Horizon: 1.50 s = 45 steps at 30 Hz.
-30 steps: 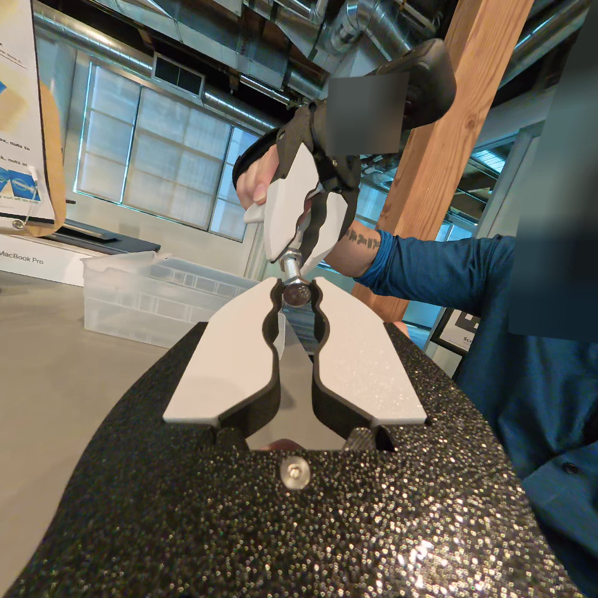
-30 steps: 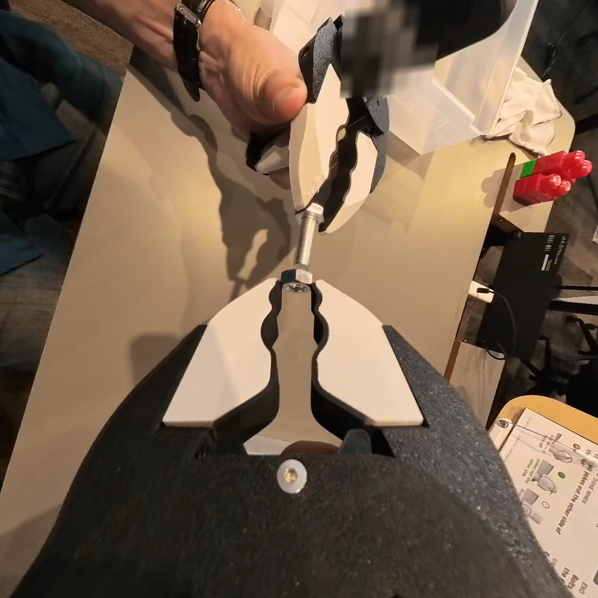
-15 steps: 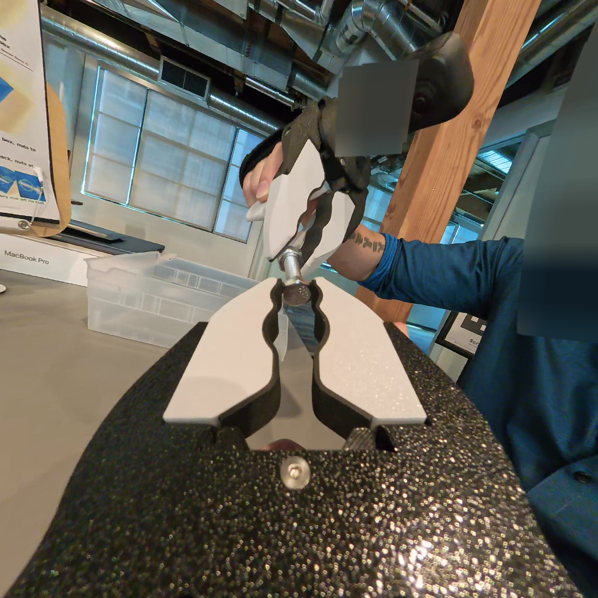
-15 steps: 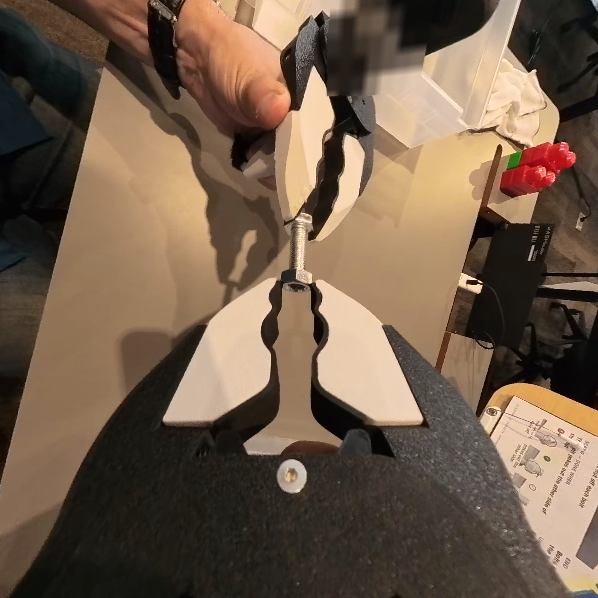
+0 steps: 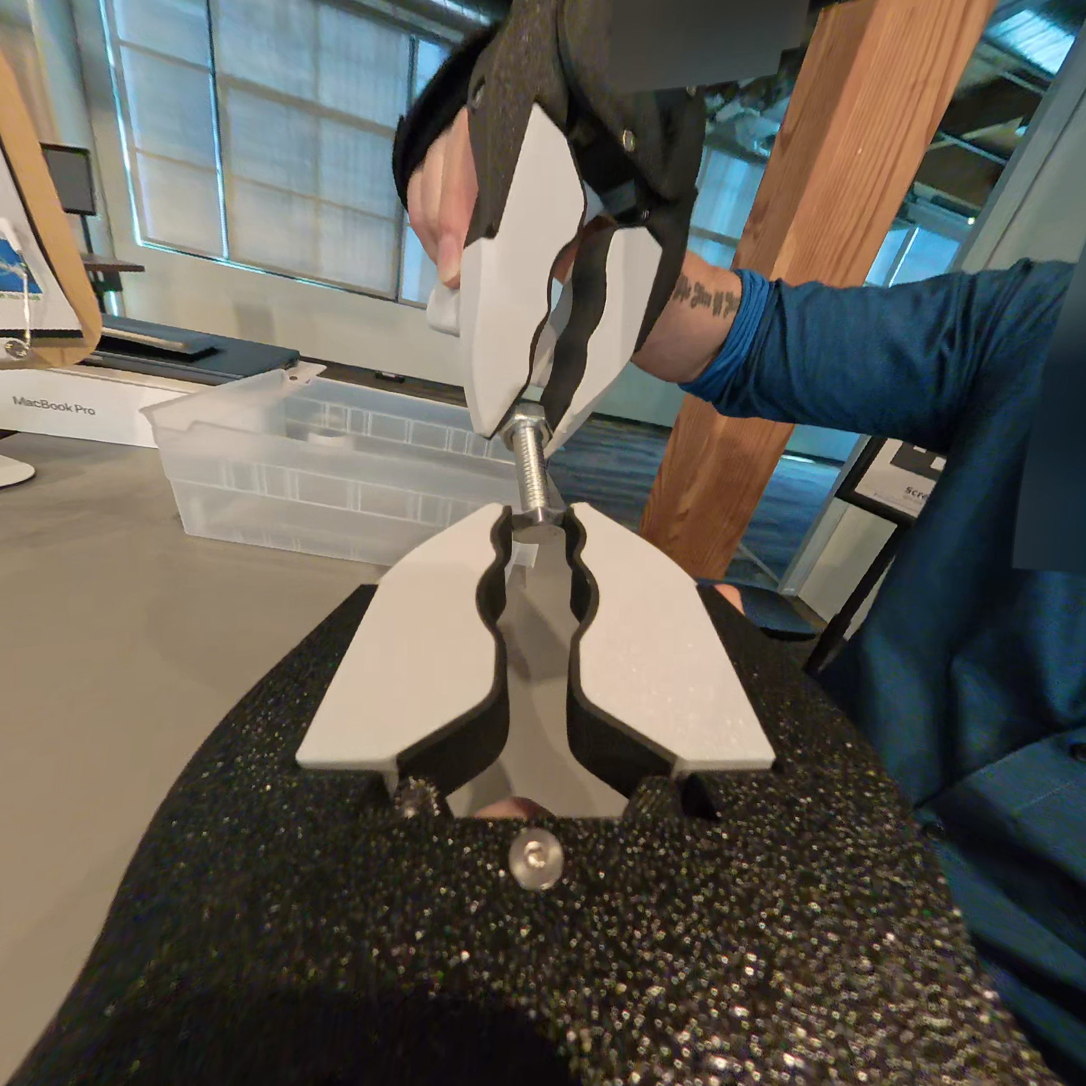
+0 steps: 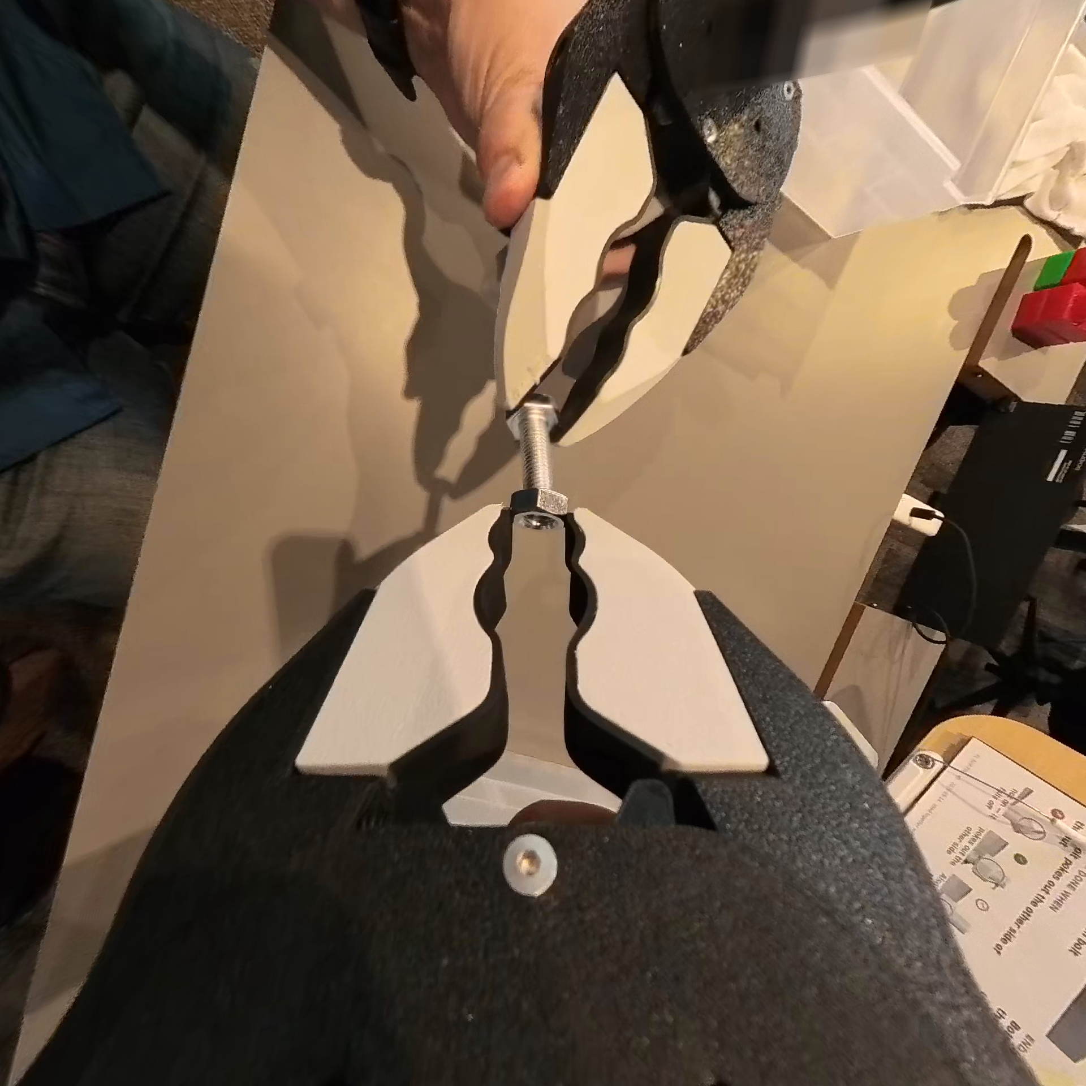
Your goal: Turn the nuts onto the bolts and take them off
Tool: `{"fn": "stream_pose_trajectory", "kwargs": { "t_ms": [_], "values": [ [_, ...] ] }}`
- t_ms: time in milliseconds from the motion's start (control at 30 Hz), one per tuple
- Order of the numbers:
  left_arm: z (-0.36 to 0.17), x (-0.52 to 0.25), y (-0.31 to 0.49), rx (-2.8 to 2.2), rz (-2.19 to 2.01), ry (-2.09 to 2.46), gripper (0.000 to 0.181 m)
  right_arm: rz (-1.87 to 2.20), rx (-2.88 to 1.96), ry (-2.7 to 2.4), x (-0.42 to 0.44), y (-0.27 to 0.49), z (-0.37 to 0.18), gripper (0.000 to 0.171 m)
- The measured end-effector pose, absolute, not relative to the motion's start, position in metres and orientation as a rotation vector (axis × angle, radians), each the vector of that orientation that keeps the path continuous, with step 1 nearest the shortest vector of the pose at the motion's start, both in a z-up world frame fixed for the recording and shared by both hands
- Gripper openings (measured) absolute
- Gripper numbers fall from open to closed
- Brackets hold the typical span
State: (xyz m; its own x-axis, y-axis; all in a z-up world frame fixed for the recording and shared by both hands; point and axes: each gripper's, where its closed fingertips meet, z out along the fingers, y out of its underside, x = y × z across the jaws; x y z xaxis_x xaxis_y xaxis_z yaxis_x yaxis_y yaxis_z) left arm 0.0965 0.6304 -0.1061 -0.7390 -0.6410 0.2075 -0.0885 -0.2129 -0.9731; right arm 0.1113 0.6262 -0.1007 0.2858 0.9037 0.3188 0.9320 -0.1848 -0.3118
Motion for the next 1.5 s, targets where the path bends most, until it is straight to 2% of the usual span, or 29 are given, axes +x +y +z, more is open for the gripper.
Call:
{"fn": "stream_pose_trajectory", "kwargs": {
  "t_ms": [400,800,1233,1400,1500],
  "values": [
    [-0.123,0.103,0.617,-0.874,-1.835,1.827,0.016,-0.001,-2.257,-1.759,0.119,0.609,-0.117,0.017],
    [-0.119,0.109,0.611,-0.776,-1.470,1.854,0.016,0.591,-2.738,-1.336,0.127,0.598,-0.139,0.017],
    [-0.119,0.111,0.631,-0.831,-1.581,1.735,0.016,0.637,-2.533,-1.261,0.124,0.613,-0.122,0.017],
    [-0.102,0.103,0.638,-0.810,-1.751,1.600,0.016,0.675,-2.421,-1.170,0.125,0.619,-0.115,0.017],
    [-0.103,0.101,0.650,-0.849,-1.759,1.572,0.016,0.510,-2.472,-1.145,0.142,0.622,-0.131,0.017]
  ]
}}
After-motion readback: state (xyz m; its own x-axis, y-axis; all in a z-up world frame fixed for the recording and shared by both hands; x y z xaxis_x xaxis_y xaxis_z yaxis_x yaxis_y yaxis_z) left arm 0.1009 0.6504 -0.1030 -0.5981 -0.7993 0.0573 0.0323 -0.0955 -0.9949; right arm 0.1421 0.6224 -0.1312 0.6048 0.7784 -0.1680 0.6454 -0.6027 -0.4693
